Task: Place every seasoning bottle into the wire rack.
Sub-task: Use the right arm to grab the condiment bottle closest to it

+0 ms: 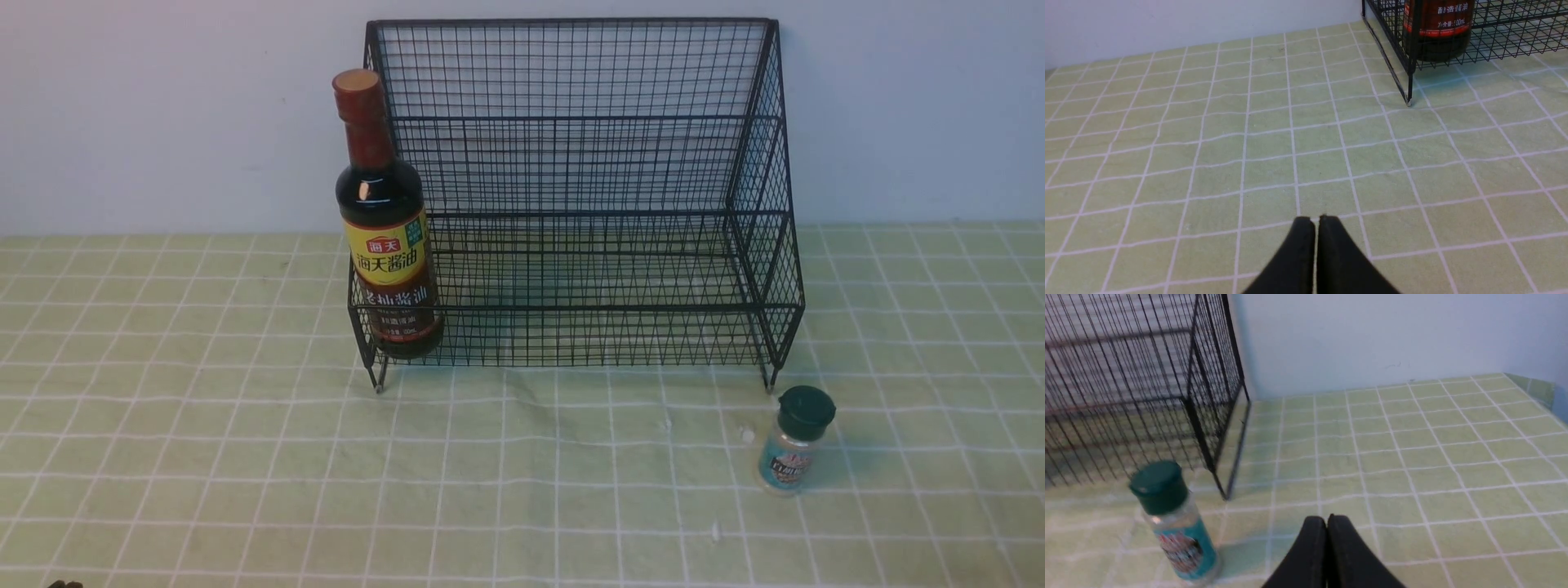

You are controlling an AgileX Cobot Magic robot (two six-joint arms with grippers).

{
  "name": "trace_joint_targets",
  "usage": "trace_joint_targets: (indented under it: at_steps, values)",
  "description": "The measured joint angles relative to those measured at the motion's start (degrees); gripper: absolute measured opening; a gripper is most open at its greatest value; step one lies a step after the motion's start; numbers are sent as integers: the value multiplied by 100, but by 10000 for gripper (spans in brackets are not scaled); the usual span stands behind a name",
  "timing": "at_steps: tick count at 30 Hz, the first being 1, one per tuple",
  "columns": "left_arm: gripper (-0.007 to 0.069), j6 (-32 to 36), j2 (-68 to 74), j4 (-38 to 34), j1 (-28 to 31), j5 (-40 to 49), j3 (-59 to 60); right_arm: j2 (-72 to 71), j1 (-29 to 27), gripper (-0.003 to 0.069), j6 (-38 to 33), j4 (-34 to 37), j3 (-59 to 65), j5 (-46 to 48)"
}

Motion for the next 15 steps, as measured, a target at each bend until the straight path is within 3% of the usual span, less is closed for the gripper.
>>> trace_joint_targets:
  at_steps: [6, 15]
  values:
    - [-6, 0, 0, 0, 0, 0, 0, 0, 0, -15, 461, 1304, 5, -1484]
    - [-6, 0, 0, 0, 0, 0, 0, 0, 0, -15, 497, 1439, 5, -1856]
